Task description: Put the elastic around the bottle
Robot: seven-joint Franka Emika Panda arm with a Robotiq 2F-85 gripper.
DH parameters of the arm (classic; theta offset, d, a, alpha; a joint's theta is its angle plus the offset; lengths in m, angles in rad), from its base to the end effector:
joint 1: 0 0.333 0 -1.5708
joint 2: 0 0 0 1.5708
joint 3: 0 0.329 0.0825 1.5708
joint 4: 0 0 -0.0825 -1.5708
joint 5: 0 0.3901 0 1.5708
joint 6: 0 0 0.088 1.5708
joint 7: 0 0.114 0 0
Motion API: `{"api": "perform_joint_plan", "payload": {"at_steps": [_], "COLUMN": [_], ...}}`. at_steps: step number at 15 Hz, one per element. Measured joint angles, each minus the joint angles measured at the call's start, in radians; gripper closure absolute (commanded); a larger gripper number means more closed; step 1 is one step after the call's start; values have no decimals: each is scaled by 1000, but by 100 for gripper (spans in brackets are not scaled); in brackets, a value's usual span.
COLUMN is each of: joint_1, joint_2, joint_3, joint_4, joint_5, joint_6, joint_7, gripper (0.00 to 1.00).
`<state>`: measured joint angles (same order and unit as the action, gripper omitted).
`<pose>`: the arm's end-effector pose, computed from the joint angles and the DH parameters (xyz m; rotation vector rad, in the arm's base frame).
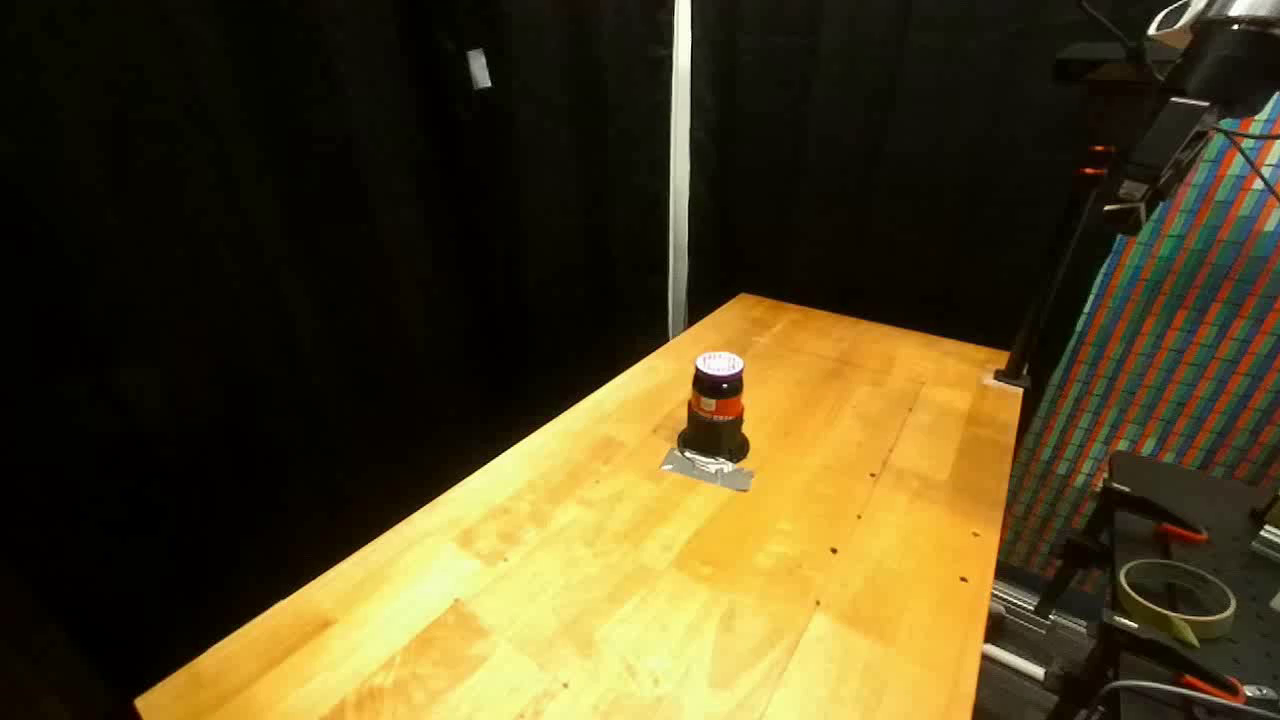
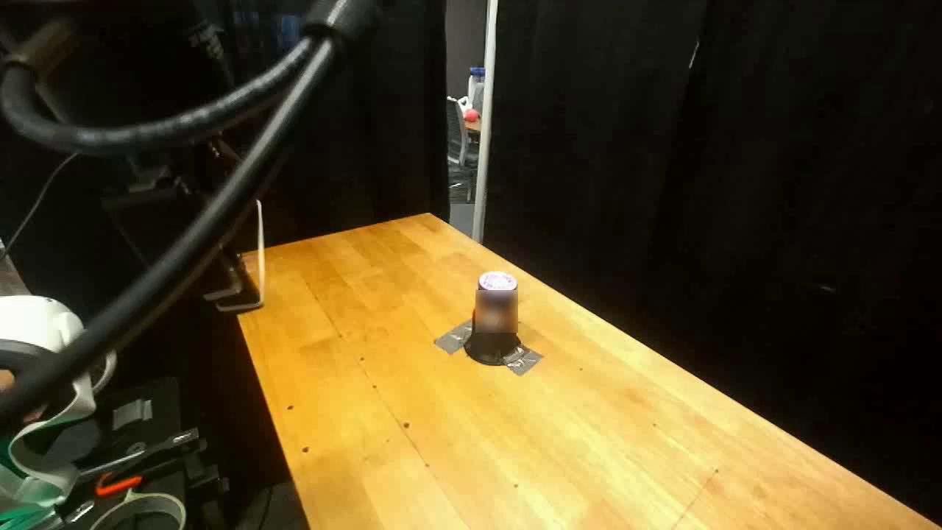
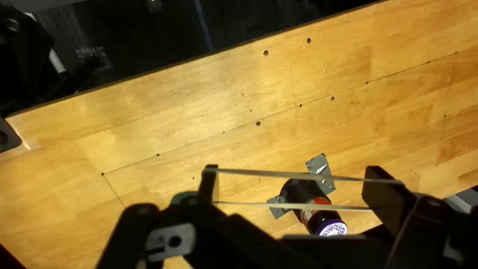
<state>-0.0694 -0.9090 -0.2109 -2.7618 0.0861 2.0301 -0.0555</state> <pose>0.2877 -0.0762 0.4703 -2.8922 0.2763 -0.2831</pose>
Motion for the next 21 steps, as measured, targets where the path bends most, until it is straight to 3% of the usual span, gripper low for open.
{"api": "perform_joint_plan", "payload": {"at_steps": [8,11,14,18,21], "joint_1": [0,8,55,60,66], "joint_2": [0,47,196,432,614], "joint_3": [1,37,124,260,316], "joint_4": [0,30,136,317,462], "joint_5": [0,0,-3,-31,-44], "joint_6": [-1,0,-10,-90,-92], "joint_7": [0,15,111,245,285], "gripper": [0,0,0,0,0]}}
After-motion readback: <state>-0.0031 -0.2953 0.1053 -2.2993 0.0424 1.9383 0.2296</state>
